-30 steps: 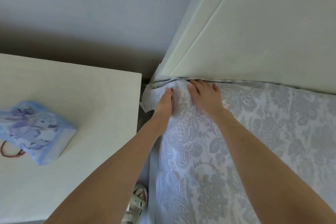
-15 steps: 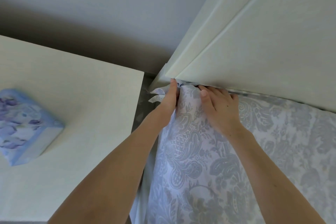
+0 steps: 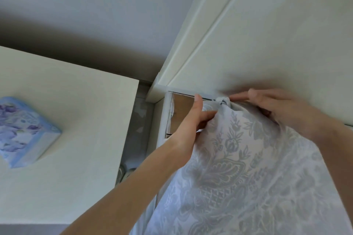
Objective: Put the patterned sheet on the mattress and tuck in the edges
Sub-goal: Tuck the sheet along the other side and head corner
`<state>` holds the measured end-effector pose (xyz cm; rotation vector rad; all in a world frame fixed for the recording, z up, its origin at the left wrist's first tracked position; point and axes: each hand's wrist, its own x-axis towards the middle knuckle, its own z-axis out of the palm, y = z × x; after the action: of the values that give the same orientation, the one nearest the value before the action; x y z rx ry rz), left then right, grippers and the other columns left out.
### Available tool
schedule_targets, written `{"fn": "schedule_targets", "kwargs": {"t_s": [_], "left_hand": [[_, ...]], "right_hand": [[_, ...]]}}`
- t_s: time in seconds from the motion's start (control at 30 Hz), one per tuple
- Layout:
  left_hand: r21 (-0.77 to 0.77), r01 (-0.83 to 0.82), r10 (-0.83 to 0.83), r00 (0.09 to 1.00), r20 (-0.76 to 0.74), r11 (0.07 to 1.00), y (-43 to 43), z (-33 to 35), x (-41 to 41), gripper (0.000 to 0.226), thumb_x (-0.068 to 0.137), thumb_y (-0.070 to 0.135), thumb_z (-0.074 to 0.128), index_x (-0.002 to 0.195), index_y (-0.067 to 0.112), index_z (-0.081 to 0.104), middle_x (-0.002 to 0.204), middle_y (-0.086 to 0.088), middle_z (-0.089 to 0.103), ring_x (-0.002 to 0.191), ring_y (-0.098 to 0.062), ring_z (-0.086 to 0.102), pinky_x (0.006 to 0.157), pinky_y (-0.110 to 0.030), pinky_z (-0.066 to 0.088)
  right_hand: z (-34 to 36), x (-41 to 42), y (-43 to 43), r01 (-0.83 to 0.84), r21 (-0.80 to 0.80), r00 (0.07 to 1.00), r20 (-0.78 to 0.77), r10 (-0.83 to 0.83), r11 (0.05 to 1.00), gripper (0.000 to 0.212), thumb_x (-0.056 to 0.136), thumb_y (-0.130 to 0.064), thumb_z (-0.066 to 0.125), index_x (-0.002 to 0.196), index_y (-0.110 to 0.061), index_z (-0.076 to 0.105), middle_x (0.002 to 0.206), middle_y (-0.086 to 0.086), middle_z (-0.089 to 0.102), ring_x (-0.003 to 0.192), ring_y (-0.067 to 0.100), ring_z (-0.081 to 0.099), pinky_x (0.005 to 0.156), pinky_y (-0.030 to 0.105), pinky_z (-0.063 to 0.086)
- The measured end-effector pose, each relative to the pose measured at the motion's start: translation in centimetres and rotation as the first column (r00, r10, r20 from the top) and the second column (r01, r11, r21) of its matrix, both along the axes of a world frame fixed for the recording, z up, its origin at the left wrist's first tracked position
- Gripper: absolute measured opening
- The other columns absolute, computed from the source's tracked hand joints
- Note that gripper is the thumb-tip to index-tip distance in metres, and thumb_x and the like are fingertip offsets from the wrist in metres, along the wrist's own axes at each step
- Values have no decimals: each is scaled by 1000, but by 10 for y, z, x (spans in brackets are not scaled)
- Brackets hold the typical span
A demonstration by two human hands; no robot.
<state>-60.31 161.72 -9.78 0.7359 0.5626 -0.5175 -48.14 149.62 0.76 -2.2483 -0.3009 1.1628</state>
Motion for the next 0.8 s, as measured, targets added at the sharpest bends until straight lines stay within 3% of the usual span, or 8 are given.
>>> {"fn": "schedule_targets", "kwargs": {"t_s": [0.1,0.17,0.27,0.37,0.5,0.57,0.67,0.8], "left_hand": [[28,-11,10,1000,14,1000,-3,14,-4,76,87,71,17,118,22,66,117,8,67,114,-8,58,103,-28,40],[40,-13,12,1000,27,999,-5,20,-6,76,84,73,20,120,22,65,118,8,67,115,-9,57,104,-30,39],[67,-54,54,999,6,996,-7,27,-7,82,69,76,30,118,19,63,117,2,67,112,-13,59,103,-32,40],[104,-105,107,994,-17,989,-8,31,-8,80,62,74,36,112,16,62,112,-2,67,105,-17,60,100,-32,43],[106,-114,116,993,-12,988,-8,33,-12,71,60,74,40,91,15,64,92,1,67,88,-14,60,85,-29,46],[106,-87,87,996,2,991,-9,32,-14,80,61,75,41,99,8,65,98,-5,68,94,-19,62,91,-36,49],[109,-87,87,996,5,990,-5,29,-15,82,68,73,41,112,8,63,113,-9,68,111,-25,61,101,-43,46],[147,-133,132,991,14,980,-2,24,-15,53,90,62,31,101,21,61,103,-9,68,92,-22,62,81,-35,50]], "right_hand": [[13,8,-5,-72,-91,991,109,82,993,25,95,-23,51,114,-28,65,105,-8,69,100,9,62,90,24,44],[16,14,-1,-246,-215,945,164,284,945,23,91,-25,59,112,-26,68,91,-9,67,85,8,60,79,15,43],[21,16,7,-316,-298,874,277,398,901,11,81,-27,71,90,-21,74,77,-7,56,71,9,51,63,18,37],[39,10,13,-188,-420,712,564,418,888,8,79,-32,70,80,-25,73,69,-9,49,73,11,48,67,26,32],[50,5,24,4,-334,535,797,280,943,16,83,-30,65,82,-20,77,68,6,69,74,27,63,69,33,46],[24,5,28,3,-365,560,772,301,931,18,83,-26,64,78,-14,76,64,9,67,71,25,62,65,33,42],[-19,2,33,-37,-355,720,639,271,934,25,81,-23,67,65,-5,69,46,4,47,57,18,48,55,30,33],[-24,3,30,-37,-231,907,400,130,972,9,74,-28,77,71,-20,77,57,-8,63,56,3,51,57,23,36]]}}
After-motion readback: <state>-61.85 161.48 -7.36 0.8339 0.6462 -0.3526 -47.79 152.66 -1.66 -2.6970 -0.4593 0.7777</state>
